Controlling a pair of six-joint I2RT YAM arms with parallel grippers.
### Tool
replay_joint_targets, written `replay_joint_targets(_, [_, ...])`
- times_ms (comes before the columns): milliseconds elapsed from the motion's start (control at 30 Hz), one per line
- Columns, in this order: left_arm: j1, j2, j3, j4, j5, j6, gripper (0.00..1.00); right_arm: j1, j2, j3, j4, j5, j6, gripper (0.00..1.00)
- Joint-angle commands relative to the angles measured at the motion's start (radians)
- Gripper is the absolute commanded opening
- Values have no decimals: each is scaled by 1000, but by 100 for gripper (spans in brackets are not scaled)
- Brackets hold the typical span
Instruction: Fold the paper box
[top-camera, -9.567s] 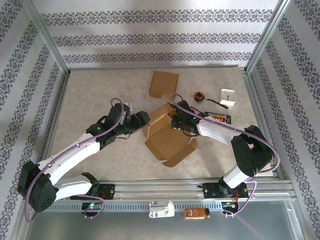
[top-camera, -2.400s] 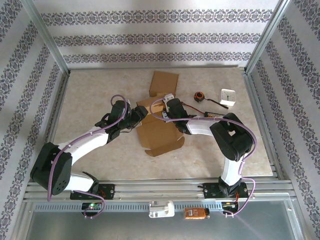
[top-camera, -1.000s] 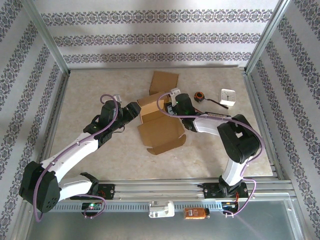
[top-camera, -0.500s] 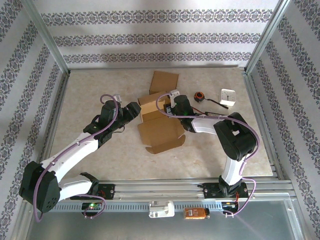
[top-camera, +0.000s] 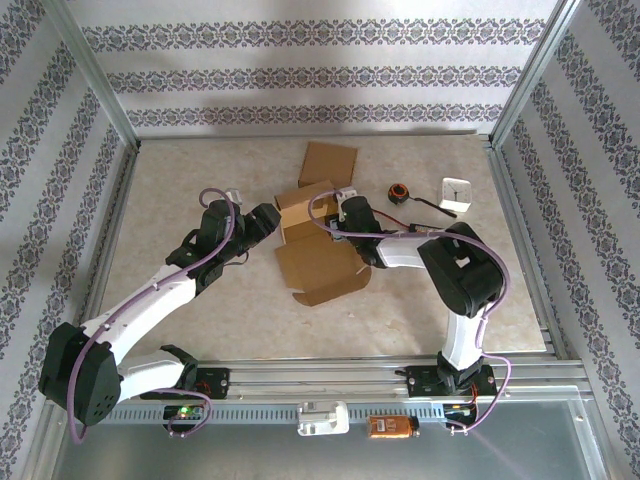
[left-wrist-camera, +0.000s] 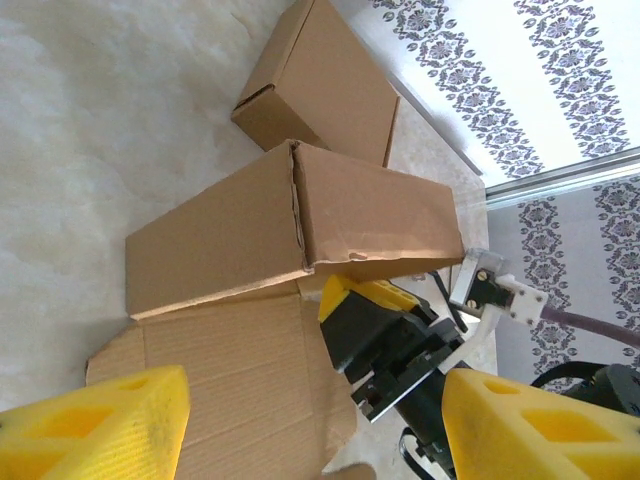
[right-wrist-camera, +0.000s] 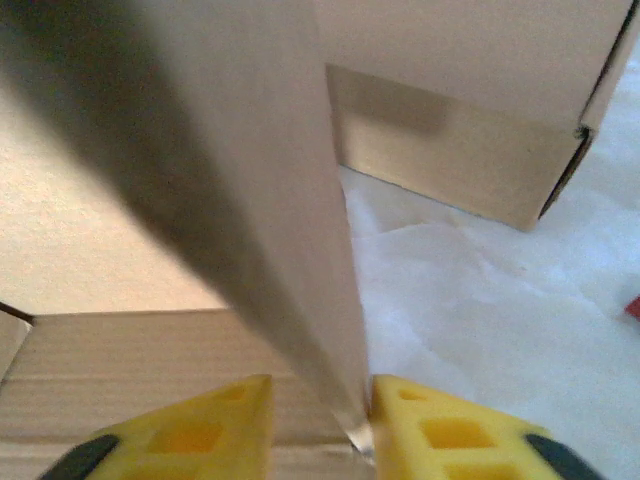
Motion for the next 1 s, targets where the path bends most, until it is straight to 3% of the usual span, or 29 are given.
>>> replay_joint_targets(0, [12,-13,-14,-17,-2,7,68,4,27,25,-3,31,41,20])
replay_joint_targets(133, [14,-3,-13,-26,-10,39,68,4,8,11,-2,27,23,16])
replay_joint_targets(267, [15,4,-10,-26,-16,62,68,3,-65,-29,-26,24,-33,32])
replay_joint_targets(433, [19,-1,19,-61,-34,128,69,2,-200,-120,-75,8,-68,40])
replay_joint_targets(667, [30,-9,123,-166,-27,375,70,-60,-311,-163,-137,-205,47,49])
replay_joint_targets(800, [32,-32,161,-199,-18,469,72,-44,-262,-89,-130,-166,-69,52])
replay_joint_targets(967, [33,-76,131,-201,-33,467,73,-44,-96,70,-135,-111,-108,51])
